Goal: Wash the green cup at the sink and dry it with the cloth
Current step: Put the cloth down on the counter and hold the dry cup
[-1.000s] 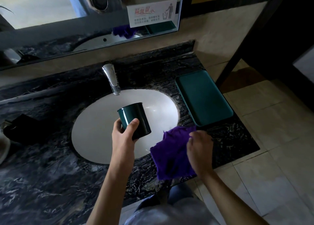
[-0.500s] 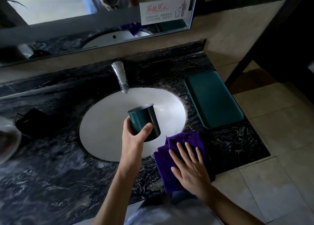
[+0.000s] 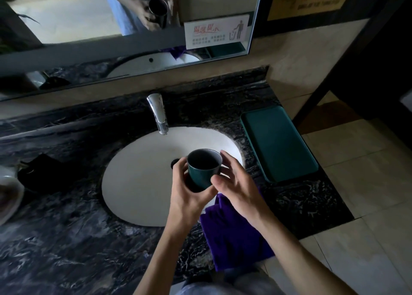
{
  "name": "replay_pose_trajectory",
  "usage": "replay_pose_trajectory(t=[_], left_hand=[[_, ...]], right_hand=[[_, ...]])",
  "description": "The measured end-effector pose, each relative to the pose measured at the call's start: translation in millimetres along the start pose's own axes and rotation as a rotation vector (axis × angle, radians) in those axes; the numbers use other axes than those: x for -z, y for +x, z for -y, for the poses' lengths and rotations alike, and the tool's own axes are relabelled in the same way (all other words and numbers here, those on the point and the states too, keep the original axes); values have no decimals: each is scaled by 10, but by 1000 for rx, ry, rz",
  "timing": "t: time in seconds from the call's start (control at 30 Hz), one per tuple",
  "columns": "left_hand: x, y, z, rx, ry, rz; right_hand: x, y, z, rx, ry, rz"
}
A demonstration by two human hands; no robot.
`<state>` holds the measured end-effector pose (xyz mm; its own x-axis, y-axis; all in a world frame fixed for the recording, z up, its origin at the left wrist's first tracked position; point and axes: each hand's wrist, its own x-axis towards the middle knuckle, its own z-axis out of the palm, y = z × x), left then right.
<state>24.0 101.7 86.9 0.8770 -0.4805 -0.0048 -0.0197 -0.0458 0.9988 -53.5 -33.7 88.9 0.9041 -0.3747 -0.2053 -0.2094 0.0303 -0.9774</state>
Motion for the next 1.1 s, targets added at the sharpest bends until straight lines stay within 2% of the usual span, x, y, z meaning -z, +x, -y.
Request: replay_pose_trajectory(t=[0.13,0.27,0.4,0.53,0.67,0.73,0.9,1.1], left_hand=[[-149,51,71,-105,52,-20],[-282,96,170,-116,82,-53],[-459,70,323,-12,154,-10],[-814,-40,581,93,519,-59],[-1215,-122,849,27,981,38],[-1332,-140,979,0,1140,104],[-1416,-209,1185,15,1289,227],[-1440,-174,1220,41,1325,236]], right_hand=[[104,127,164,49,-90,14],[301,247,177,75,-133,37],[587,340,138,87,-153,0],[1027,428,-21,83,-152,-114],[1464,533,-246,51,-188,-284],[1659,585,-344,35,-221,-372],[1951,733,-526,8,-218,-465],[2047,936,-582,10,-200,-468]])
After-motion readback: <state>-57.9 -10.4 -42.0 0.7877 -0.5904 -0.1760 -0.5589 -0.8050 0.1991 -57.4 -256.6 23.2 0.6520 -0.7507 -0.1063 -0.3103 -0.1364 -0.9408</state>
